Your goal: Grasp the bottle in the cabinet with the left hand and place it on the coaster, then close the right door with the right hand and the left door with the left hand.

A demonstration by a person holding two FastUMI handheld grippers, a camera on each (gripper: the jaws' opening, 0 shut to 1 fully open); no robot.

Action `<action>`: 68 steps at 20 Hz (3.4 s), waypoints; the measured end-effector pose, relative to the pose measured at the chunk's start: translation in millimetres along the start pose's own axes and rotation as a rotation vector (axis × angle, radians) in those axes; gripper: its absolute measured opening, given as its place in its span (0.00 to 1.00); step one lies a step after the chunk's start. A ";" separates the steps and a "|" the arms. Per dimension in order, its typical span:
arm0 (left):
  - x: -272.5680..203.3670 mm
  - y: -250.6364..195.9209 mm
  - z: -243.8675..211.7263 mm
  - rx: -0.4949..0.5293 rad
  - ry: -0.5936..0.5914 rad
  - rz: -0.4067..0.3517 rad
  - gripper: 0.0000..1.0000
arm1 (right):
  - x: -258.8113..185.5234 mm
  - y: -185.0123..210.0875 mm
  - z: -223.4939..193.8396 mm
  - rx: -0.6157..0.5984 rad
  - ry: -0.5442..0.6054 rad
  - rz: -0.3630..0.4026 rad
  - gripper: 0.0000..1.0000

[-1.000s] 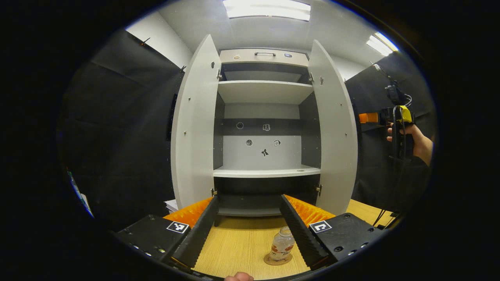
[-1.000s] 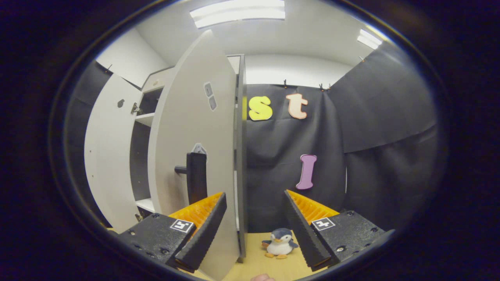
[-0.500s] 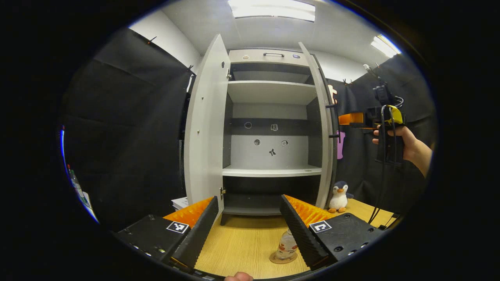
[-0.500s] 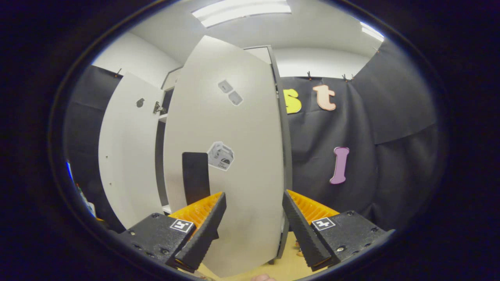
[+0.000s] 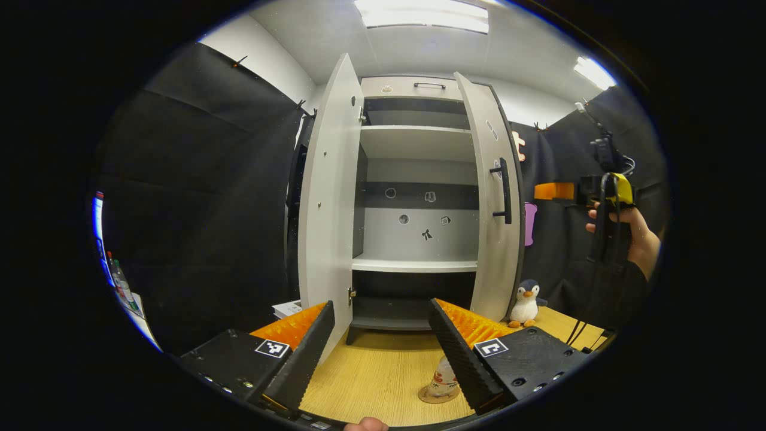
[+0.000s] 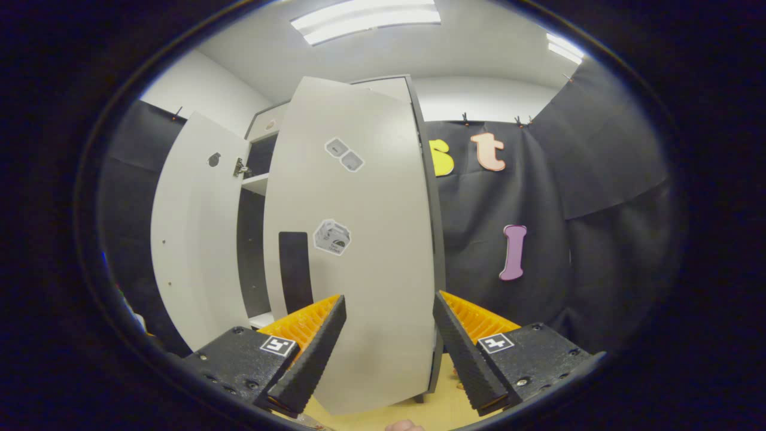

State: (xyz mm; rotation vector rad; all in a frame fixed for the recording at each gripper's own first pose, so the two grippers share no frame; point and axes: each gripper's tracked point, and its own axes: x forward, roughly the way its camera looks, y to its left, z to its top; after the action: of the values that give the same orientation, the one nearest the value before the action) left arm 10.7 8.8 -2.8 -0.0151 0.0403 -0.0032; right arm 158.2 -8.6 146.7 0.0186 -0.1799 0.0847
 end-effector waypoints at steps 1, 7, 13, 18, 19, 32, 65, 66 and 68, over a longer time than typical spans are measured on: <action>-0.3 -1.1 1.6 -0.003 -0.004 -0.006 0.96 | -15.1 -1.7 -6.8 -0.017 0.000 -0.016 0.96; -2.3 -7.0 10.9 -0.047 0.006 -0.040 0.94 | -104.8 -0.3 -72.4 -0.051 0.062 -0.069 0.96; -0.2 4.2 17.9 -0.047 0.003 -0.018 0.95 | -159.9 8.7 -110.3 -0.061 0.066 -0.081 0.96; -4.2 14.8 38.2 -0.165 -0.020 -0.034 0.95 | -183.6 22.7 -157.8 0.045 0.160 -0.048 0.96; -2.0 24.3 48.6 -0.197 -0.036 -0.035 0.95 | -185.2 24.9 -164.9 0.055 0.182 -0.044 0.96; 132.9 235.4 95.6 -0.225 -0.085 0.259 0.95 | -179.3 24.5 -139.8 0.024 0.142 -0.018 0.93; 160.3 86.2 99.4 -0.180 -0.091 0.017 0.99 | -187.0 -10.1 -116.6 -0.004 0.105 -0.119 0.96; 152.7 83.5 100.0 -0.180 -0.095 0.006 0.99 | -185.5 -9.4 -118.1 0.002 0.110 -0.116 0.96; 133.6 79.6 97.4 -0.164 -0.097 -0.002 0.97 | -181.6 -6.7 -121.3 0.012 0.121 -0.108 0.96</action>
State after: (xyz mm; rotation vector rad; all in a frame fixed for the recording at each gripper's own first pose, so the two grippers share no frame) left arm 148.4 89.4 87.9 -0.1792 -0.0568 -0.0010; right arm 2.3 -27.1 -5.4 0.0345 -0.0571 -0.0209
